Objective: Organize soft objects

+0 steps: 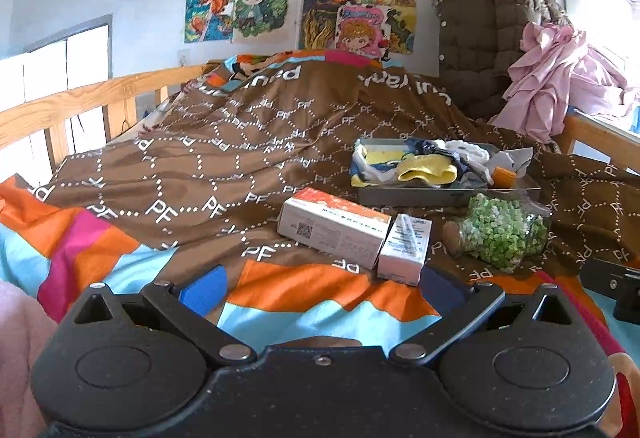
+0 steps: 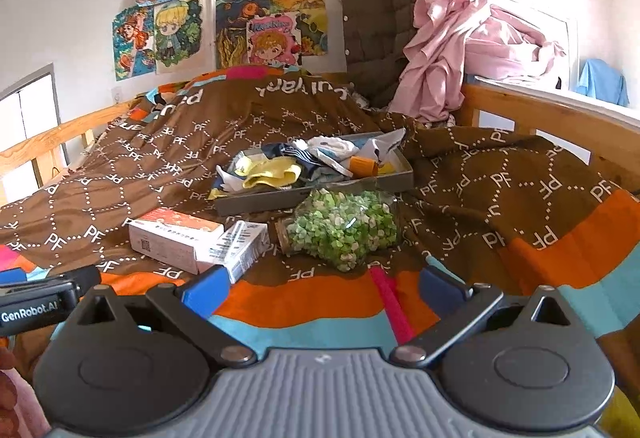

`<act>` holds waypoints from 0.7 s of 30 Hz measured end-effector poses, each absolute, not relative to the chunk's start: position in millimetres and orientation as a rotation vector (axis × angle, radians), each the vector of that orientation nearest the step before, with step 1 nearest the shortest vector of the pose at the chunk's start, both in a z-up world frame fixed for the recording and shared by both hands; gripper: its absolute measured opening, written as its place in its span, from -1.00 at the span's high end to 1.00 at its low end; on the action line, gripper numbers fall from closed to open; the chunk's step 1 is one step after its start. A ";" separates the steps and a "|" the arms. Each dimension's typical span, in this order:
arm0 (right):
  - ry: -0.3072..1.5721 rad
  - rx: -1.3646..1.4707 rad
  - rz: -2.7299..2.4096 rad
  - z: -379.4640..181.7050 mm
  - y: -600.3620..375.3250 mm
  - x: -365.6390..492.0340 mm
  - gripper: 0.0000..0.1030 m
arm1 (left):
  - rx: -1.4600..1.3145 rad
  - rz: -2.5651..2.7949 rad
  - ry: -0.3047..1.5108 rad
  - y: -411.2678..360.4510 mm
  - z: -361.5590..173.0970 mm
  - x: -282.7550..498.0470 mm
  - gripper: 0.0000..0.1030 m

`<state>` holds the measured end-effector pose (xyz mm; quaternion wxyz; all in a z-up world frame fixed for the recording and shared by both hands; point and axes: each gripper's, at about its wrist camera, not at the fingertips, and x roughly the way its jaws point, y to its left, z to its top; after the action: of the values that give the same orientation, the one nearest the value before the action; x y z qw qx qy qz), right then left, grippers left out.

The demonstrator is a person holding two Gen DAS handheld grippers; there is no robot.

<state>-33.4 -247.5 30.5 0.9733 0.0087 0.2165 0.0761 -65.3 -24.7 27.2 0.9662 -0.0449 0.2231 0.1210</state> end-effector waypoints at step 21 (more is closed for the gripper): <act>0.424 -0.013 0.156 29.5 -245.3 -34.3 -0.99 | -0.074 0.235 0.460 -28.5 25.2 -66.5 -0.98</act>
<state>-34.3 -245.3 29.5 0.9746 -0.0062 0.2102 0.0772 -66.5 -28.5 25.2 0.9662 -0.0364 0.2273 0.1164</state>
